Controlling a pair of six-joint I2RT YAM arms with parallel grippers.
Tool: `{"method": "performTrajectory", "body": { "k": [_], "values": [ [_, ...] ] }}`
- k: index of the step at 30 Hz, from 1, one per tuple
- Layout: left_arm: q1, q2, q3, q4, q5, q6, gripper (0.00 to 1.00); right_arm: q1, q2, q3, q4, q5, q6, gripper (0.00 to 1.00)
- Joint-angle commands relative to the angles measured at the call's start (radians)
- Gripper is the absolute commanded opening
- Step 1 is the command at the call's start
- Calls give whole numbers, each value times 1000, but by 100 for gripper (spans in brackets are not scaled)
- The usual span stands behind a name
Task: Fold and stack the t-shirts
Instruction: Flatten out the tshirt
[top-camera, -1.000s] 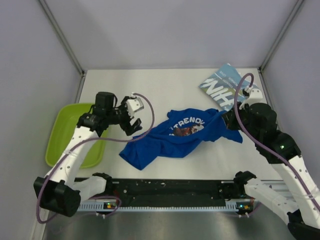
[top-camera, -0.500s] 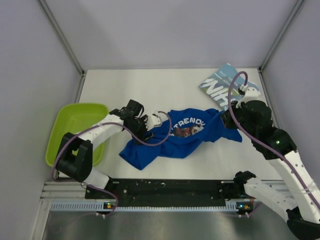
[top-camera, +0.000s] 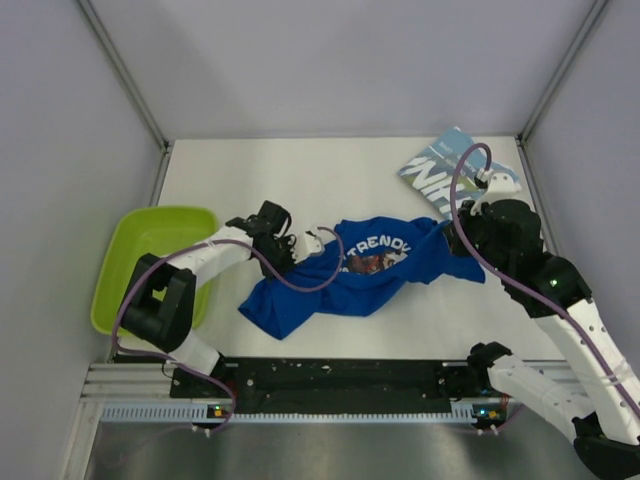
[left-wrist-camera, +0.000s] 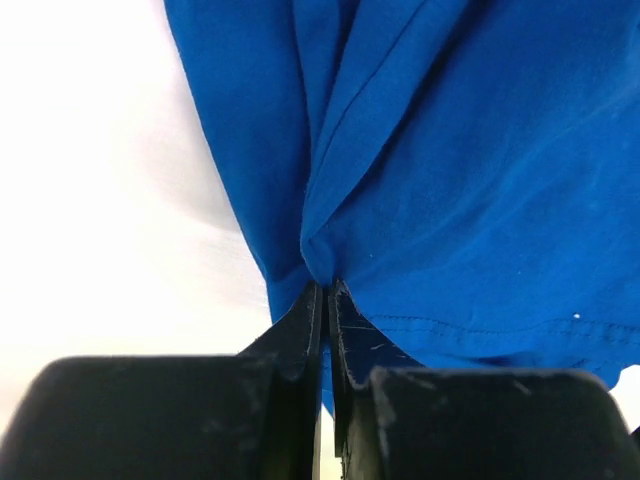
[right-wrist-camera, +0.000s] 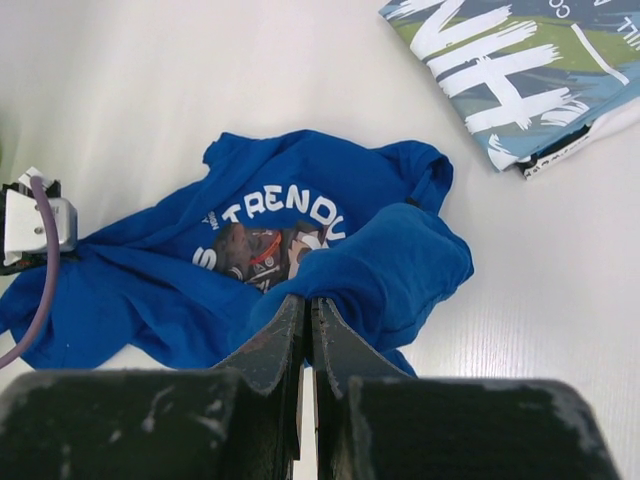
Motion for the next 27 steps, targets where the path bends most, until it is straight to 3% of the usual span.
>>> {"method": "performTrajectory", "body": {
  "k": [1, 7, 15, 27],
  "values": [
    [5, -48, 11, -35, 4, 11, 0, -10, -2, 20, 57, 31, -27, 0],
    [18, -178, 43, -60, -43, -30, 0, -10, -6, 62, 59, 58, -44, 0],
    [75, -445, 245, -179, -169, -81, 0, -8, -32, 270, 57, 97, -108, 0],
    [75, -675, 718, -426, -364, -104, 0, -10, -66, 687, 48, -15, -194, 0]
  ]
}}
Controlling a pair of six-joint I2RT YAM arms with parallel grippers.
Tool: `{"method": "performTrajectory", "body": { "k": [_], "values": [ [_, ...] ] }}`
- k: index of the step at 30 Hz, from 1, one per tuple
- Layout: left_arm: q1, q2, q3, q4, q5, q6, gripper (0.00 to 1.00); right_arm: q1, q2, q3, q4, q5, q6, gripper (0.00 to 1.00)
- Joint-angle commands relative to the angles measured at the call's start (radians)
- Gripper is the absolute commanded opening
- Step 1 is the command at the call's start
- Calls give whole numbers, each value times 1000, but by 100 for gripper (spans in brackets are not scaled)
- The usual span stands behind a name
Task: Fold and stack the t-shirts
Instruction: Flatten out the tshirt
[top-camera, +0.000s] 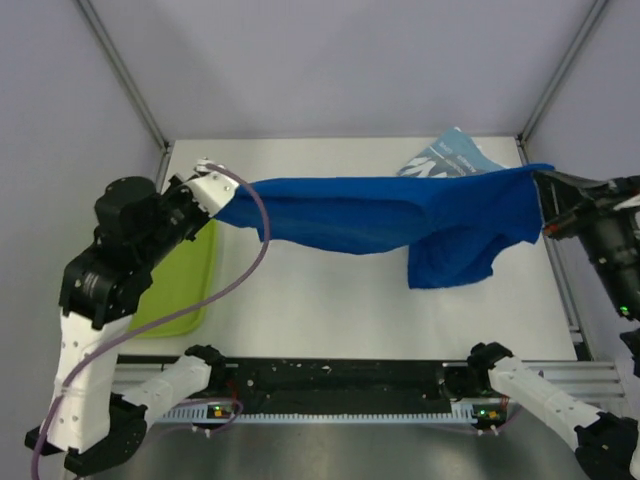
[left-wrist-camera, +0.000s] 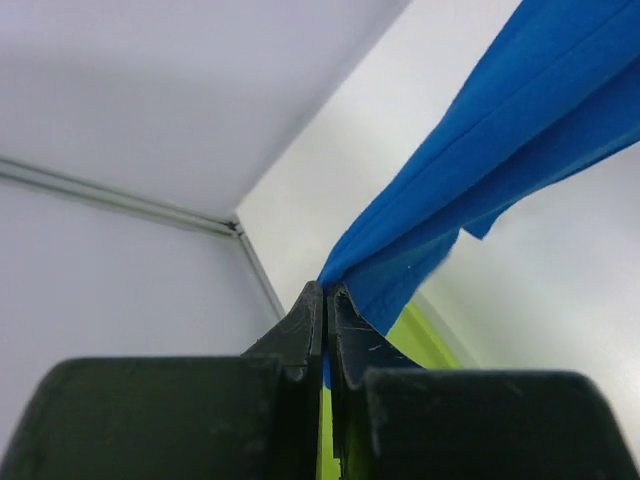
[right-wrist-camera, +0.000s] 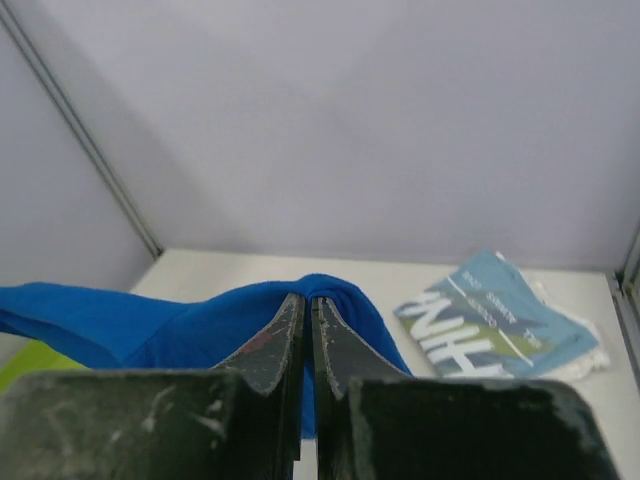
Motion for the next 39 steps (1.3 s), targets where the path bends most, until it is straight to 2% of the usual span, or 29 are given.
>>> {"method": "performTrajectory", "body": {
  "k": [1, 7, 12, 17, 24, 30, 32, 36, 39],
  "values": [
    [0, -87, 142, -102, -62, -17, 0, -7, -18, 162, 43, -73, -40, 0],
    [0, -184, 266, -185, 97, -38, 0, -7, -20, 262, 22, -178, -18, 0],
    [12, -205, 257, -163, 36, -53, 0, -7, 4, 244, 25, -222, -1, 0],
    [12, -150, 136, -38, -108, -89, 0, -7, 82, 138, 60, -91, -3, 0],
    [14, 61, -141, 261, -146, -116, 0, -25, 314, -38, 219, 57, -47, 0],
    [23, 281, -355, 657, -215, -158, 0, -163, 547, -203, 415, -35, 2, 0],
    [25, 403, -352, 740, -251, -158, 0, -211, 650, -218, 480, -59, 23, 0],
    [52, 626, -260, 771, -280, -172, 0, -252, 842, -166, 496, -78, 37, 0],
    [74, 715, -223, 812, -286, -173, 0, -254, 945, -135, 503, -84, 8, 0]
  ]
}}
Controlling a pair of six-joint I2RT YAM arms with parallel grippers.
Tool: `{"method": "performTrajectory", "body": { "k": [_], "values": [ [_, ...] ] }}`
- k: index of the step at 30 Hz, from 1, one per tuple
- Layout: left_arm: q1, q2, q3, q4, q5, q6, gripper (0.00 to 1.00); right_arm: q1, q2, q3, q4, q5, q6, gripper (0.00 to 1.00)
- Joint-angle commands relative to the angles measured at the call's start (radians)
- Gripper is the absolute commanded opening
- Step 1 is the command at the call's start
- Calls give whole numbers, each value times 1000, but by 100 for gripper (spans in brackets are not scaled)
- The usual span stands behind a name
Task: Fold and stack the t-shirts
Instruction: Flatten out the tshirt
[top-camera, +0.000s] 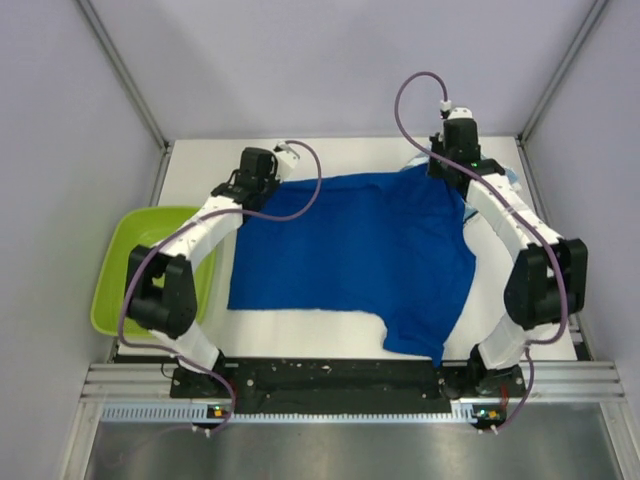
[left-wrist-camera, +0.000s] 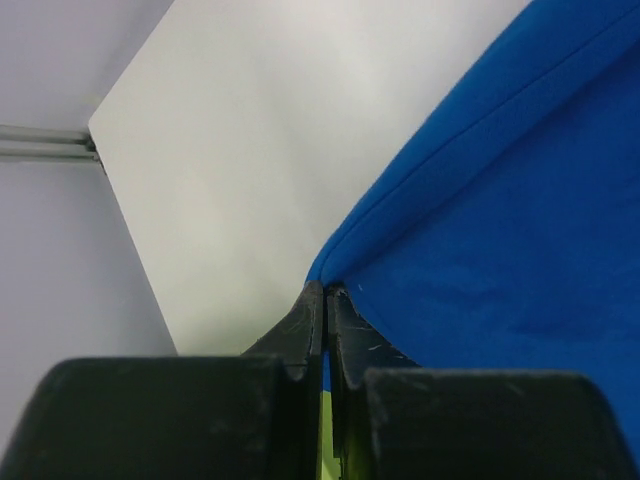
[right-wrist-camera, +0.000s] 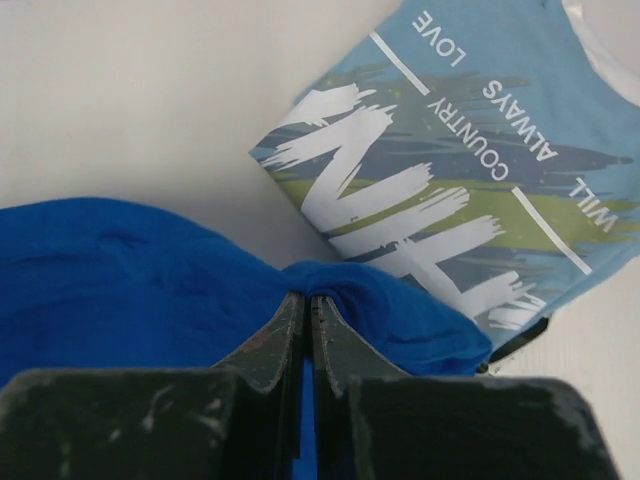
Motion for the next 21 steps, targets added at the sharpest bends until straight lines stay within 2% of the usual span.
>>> {"method": "performTrajectory", "body": {
  "k": [1, 8, 15, 16, 18, 19, 21],
  "values": [
    [39, 92, 90, 175, -49, -27, 0, -8, 98, 95, 117, -23, -18, 0],
    [54, 216, 172, 212, -71, 21, 0, -40, 220, 171, 143, -62, 5, 0],
    [67, 307, 251, 210, -92, 76, 0, -56, 218, 159, 140, -74, 13, 0],
    [68, 322, 264, 206, -95, 85, 4, -56, 224, 170, 139, -82, 4, 0],
    [73, 351, 303, 186, -109, 93, 33, -54, 244, 199, 137, -88, -16, 0],
    [74, 362, 327, 172, -117, 93, 51, -56, 261, 220, 128, -82, -24, 5],
    [80, 362, 366, 141, -114, 84, 70, -59, 289, 285, 49, -74, -34, 50]
  ]
}}
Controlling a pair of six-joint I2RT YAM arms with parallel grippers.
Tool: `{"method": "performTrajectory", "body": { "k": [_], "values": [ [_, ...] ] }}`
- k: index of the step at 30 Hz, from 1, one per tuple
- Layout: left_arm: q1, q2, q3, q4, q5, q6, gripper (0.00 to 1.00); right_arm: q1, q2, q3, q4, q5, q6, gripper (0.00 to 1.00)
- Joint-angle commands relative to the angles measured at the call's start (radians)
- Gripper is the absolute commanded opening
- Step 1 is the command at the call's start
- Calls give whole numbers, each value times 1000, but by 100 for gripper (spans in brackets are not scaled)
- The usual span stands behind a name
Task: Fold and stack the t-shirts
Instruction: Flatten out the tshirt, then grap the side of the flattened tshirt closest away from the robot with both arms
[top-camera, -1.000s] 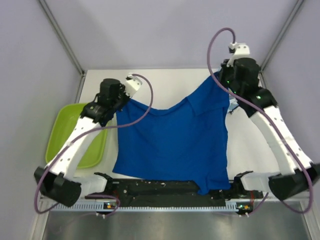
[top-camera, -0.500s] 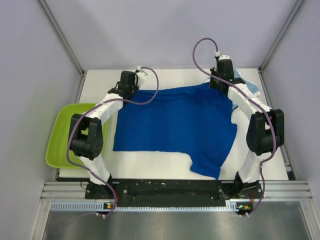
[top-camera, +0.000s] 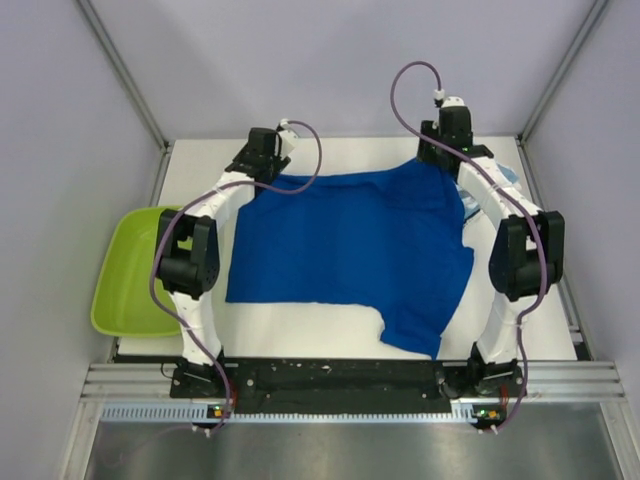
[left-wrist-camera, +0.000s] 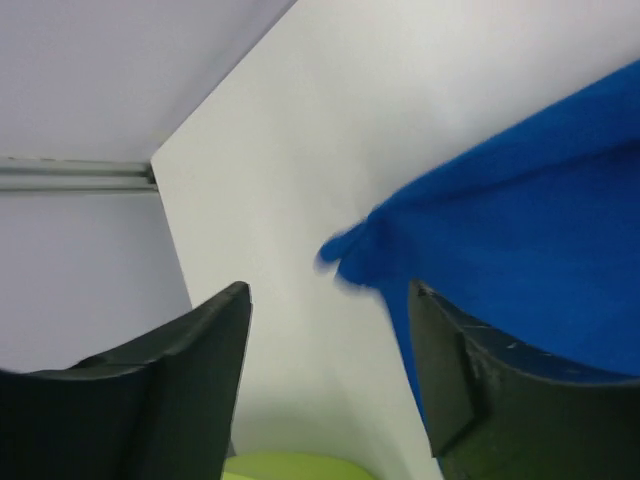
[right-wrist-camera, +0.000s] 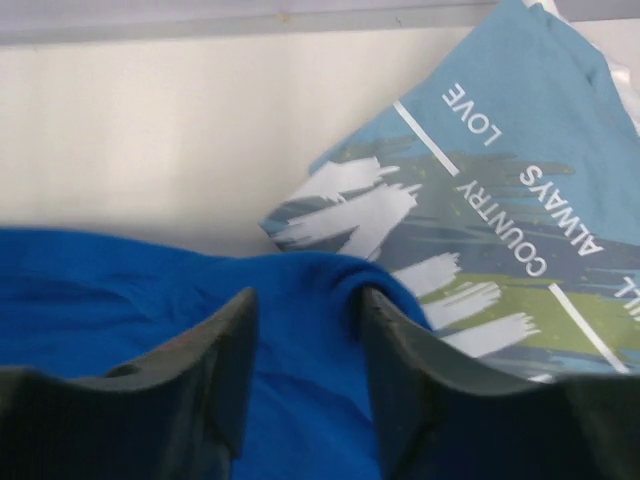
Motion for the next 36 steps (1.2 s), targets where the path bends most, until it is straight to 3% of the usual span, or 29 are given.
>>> {"method": "performTrajectory", "body": {
  "k": [1, 4, 7, 10, 13, 20, 25, 31, 36],
  "values": [
    [18, -3, 106, -25, -16, 4, 74, -9, 55, 173, -105, -12, -32, 64],
    [18, -96, 87, -88, 72, -7, 80, -11, 12, 228, -274, -32, -6, 79],
    [18, -246, -19, -171, 242, 13, 81, -3, -185, 35, -300, -64, 70, 90],
    [14, -406, -177, -269, 429, 102, 80, 23, -392, -186, -339, -121, 130, 91],
    [13, -547, -332, -401, 512, 232, 80, 70, -551, -369, -392, -176, 198, 91],
    [11, -685, -599, -607, 471, 409, 79, 169, -782, -600, -656, -254, 325, 86],
    [11, -704, -743, -514, 354, 442, 76, 224, -936, -740, -685, -308, 494, 86],
    [11, -715, -801, -546, 399, 465, 76, 245, -1042, -858, -793, -274, 609, 86],
    [11, -690, -858, -455, 370, 465, 77, 293, -1036, -943, -791, -296, 660, 86]
  ]
}}
